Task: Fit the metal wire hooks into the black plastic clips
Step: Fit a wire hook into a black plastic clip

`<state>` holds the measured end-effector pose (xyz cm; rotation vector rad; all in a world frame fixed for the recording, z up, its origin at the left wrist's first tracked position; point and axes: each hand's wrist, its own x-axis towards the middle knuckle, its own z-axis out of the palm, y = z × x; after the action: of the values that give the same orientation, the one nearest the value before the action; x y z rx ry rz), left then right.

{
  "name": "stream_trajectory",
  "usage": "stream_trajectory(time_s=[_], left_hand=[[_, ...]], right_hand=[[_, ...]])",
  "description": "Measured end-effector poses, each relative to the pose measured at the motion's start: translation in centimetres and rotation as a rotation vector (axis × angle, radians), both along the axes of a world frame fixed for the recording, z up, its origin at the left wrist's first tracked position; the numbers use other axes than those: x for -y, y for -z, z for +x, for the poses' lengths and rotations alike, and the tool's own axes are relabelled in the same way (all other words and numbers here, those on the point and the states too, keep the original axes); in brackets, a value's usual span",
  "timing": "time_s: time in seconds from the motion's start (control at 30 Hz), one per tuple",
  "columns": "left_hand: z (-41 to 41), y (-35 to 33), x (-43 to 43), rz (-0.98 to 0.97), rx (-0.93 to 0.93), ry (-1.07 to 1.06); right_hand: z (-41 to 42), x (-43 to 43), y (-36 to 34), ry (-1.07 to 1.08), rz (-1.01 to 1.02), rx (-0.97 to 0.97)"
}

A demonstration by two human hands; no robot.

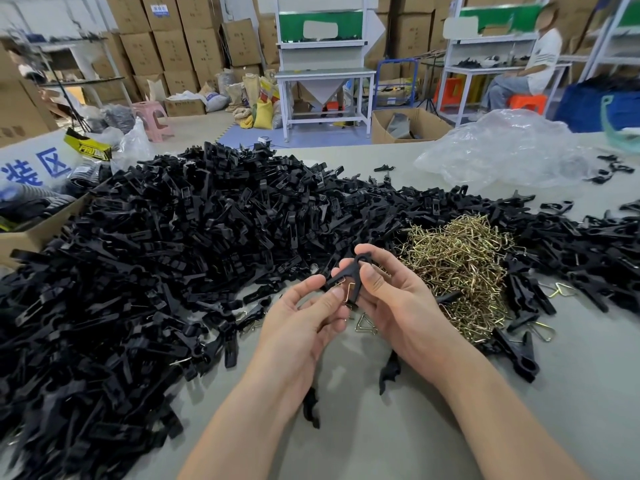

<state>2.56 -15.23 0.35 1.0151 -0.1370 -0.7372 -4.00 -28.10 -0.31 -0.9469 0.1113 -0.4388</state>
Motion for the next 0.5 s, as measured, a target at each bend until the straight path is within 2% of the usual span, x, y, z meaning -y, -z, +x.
stream_trajectory(time_s=[0.33,0.5], left_hand=[[-0.28,-0.10,-0.08,-0.004,0.036,-0.030],[-0.78,-0.02,0.35,-0.042,-0.031,0.002]], right_hand=[[0.10,-0.07,0.26,-0.002,-0.071,-0.009],[-0.02,-0.28,0.58,0.033,-0.258,-0.009]])
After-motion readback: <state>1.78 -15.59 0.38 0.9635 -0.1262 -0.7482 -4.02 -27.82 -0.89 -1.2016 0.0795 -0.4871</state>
